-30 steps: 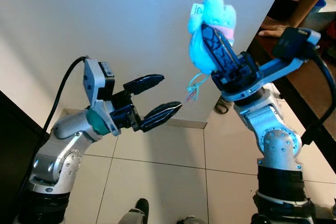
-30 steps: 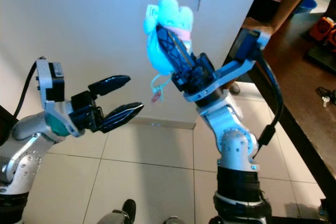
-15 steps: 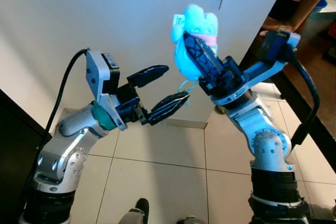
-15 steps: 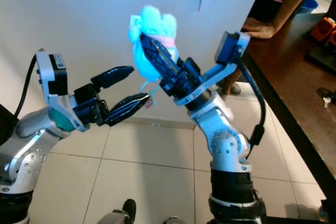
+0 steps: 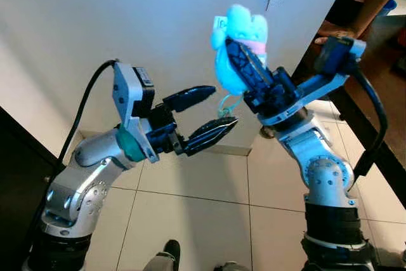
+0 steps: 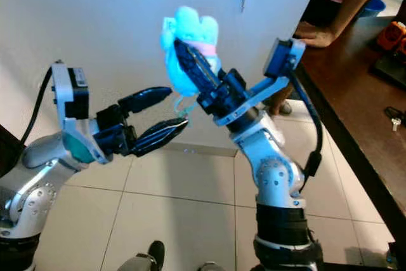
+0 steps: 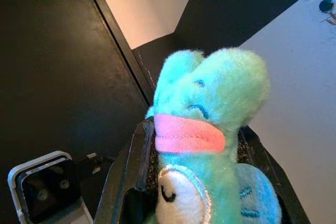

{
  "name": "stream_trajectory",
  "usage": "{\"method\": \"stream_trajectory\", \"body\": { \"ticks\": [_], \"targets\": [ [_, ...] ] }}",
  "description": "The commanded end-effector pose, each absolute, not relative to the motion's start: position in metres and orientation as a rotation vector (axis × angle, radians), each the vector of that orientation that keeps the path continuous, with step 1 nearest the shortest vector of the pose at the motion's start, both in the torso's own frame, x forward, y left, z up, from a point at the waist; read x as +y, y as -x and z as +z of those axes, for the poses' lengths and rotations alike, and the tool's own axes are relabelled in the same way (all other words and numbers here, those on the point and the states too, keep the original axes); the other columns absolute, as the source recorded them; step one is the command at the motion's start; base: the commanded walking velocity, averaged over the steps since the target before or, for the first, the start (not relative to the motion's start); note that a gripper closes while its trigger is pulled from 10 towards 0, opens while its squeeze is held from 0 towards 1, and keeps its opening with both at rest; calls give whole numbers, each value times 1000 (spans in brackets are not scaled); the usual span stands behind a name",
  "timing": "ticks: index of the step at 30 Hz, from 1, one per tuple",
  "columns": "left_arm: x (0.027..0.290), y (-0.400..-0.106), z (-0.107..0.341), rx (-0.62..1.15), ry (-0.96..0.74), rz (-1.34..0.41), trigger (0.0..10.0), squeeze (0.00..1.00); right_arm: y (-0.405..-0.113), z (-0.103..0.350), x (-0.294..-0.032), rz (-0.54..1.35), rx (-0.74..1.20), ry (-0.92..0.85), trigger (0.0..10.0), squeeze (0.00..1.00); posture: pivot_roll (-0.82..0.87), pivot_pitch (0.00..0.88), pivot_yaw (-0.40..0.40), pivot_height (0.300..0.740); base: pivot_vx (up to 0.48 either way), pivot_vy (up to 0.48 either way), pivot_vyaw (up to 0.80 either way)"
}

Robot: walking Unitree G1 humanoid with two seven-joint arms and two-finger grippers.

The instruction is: Hang keys on a hook

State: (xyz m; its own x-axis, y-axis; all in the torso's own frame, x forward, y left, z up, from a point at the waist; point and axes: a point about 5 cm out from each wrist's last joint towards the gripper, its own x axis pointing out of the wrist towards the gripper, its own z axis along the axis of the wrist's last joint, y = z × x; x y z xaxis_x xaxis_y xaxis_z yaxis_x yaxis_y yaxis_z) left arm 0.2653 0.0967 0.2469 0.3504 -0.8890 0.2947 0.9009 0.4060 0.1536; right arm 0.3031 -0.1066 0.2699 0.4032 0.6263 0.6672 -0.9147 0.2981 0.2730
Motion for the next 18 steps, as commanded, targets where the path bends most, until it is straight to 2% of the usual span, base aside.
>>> {"method": "stream_trajectory", "body": {
  "ticks": [1, 2, 3, 4, 5, 6, 7, 18],
  "targets": [
    [94, -263, 243, -332, 29, -1171, 1333, 0, -304, 271, -105, 1076, -492, -694, 10000, 0, 10, 104, 35, 740, 0, 0, 0],
    [93, -263, 242, -328, 28, -1168, 1333, 0, -304, 271, -105, 1078, -493, -696, 10000, 0, 10, 104, 35, 740, 0, 0, 0],
    [92, -263, 241, -324, 29, -1170, 2745, 0, -303, 271, -104, 1083, -493, -696, 10000, 0, 11, 102, 34, 740, 0, 0, 0],
    [92, -263, 241, -324, 29, -1170, 2745, 0, -303, 271, -104, 1083, -493, -696, 10000, 0, 11, 102, 34, 740, 0, 0, 0],
    [91, -263, 241, -322, 31, -1172, 3490, 0, -303, 271, -103, 1085, -493, -696, 10000, 0, 10, 100, 34, 740, 0, 0, 0],
    [91, -263, 241, -322, 31, -1172, 3490, 0, -303, 271, -103, 1085, -493, -696, 10000, 0, 10, 100, 34, 740, 0, 0, 0],
    [90, -263, 241, -319, 31, -1173, 10000, 0, -303, 271, -103, 1087, -493, -695, 10000, 0, 10, 100, 34, 740, 0, 0, 0],
    [85, -264, 238, -305, 19, -1175, 10000, 0, -302, 271, -100, 1108, -494, -704, 10000, 0, 6, 88, 35, 740, 0, 0, 0]
  ]
}}
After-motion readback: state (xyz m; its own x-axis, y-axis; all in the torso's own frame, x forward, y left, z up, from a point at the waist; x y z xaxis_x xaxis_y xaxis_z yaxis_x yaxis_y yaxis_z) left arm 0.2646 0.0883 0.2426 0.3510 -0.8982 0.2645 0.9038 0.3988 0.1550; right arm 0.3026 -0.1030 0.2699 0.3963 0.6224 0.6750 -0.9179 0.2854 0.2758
